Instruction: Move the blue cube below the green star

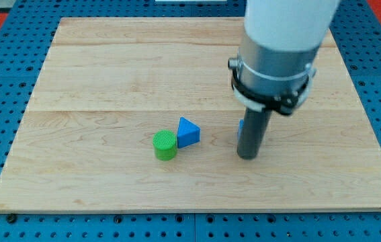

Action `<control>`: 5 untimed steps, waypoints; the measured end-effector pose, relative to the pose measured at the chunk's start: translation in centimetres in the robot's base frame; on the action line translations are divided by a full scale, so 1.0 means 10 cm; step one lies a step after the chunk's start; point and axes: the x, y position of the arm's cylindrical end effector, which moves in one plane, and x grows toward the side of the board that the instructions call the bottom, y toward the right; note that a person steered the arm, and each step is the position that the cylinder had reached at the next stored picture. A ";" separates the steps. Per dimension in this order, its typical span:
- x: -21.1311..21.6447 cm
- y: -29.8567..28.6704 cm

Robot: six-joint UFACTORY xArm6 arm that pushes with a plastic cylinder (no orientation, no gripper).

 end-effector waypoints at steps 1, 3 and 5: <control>-0.38 0.00; -0.25 -0.73; -0.80 -0.51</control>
